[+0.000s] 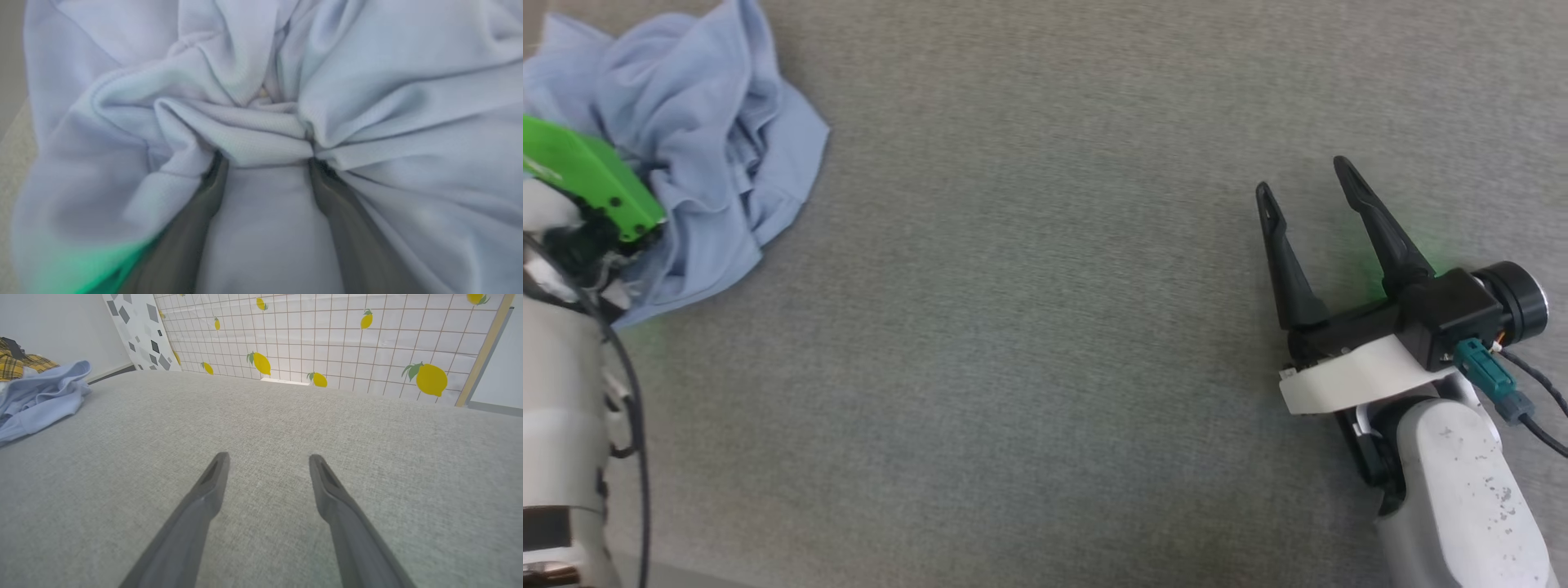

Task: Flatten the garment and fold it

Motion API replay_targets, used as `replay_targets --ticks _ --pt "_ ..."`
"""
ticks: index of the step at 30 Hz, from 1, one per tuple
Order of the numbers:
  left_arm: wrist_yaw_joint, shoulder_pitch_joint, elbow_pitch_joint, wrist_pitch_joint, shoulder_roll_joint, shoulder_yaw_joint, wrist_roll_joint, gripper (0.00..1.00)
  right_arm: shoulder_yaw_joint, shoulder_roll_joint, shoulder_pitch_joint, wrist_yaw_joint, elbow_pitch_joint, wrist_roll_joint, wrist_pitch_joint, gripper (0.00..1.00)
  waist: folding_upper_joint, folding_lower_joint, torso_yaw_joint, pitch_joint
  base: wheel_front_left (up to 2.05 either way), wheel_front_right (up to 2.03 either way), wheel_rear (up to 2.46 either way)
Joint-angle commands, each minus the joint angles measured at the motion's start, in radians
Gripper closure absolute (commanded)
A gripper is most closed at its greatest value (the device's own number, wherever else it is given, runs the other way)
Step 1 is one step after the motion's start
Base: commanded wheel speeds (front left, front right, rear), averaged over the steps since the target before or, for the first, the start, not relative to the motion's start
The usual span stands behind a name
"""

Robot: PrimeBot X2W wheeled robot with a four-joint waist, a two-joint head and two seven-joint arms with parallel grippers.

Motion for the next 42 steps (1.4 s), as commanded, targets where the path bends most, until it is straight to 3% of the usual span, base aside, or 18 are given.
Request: replay_targets --ticks 1,2,6,10,17,21,24,31,42 --pt "0.002 0.070 0.038 0.050 -0.058 -0.034 -0.011 0.77 -0.009 -0.008 0.002 -0.002 0.027 0.007 -0.006 0.00 -0.0002 0.0000 -0.021 -0.005 0.00 0.00 0.00" --pt "0.002 0.079 0.026 0.045 -0.052 -0.033 -0.009 1.00 -0.010 -0.007 0.002 -0.002 0.032 0.008 -0.010 0.00 -0.0002 0.0000 -0.020 -0.019 0.00 0.00 0.00" --pt "0.004 0.104 -0.042 -0.085 0.004 -0.031 0.046 1.00 -0.012 0.002 0.013 -0.002 0.066 0.018 -0.029 0.00 -0.0002 0.0000 -0.016 -0.098 0.00 0.00 0.00" --pt "0.002 0.092 -0.118 -0.338 0.058 -0.029 0.132 1.00 -0.020 0.012 0.040 -0.002 0.105 0.029 -0.048 0.00 -0.0002 0.0000 -0.012 -0.203 0.00 0.00 0.00" --pt "-0.044 0.028 -0.256 -0.684 0.102 -0.083 0.263 1.00 -0.049 0.022 0.112 -0.002 0.150 0.047 -0.066 0.00 -0.0002 0.0000 -0.032 -0.387 0.00 0.00 0.00" --pt "-0.064 -0.004 -0.313 -0.805 0.096 -0.139 0.325 1.00 -0.053 0.022 0.150 -0.002 0.162 0.082 -0.070 0.00 -0.0002 0.0000 -0.067 -0.462 0.00 0.00 0.00" --pt "-0.077 -0.030 -0.349 -0.848 0.066 -0.184 0.349 1.00 -0.058 0.023 0.175 -0.002 0.165 0.094 -0.069 0.00 -0.0002 0.0000 -0.097 -0.498 0.00 0.00 0.00" --pt "-0.120 -0.069 -0.395 -0.859 -0.066 -0.303 0.348 1.00 -0.067 0.023 0.219 -0.002 0.151 0.098 -0.046 0.00 -0.0002 0.0000 -0.200 -0.559 0.00 0.00 0.00" --pt "-0.179 0.013 -0.295 -0.829 -0.278 -0.454 0.260 1.00 -0.045 0.023 0.251 -0.002 0.121 0.107 -0.012 0.00 -0.0002 0.0000 -0.398 -0.575 0.00 0.00 0.00"
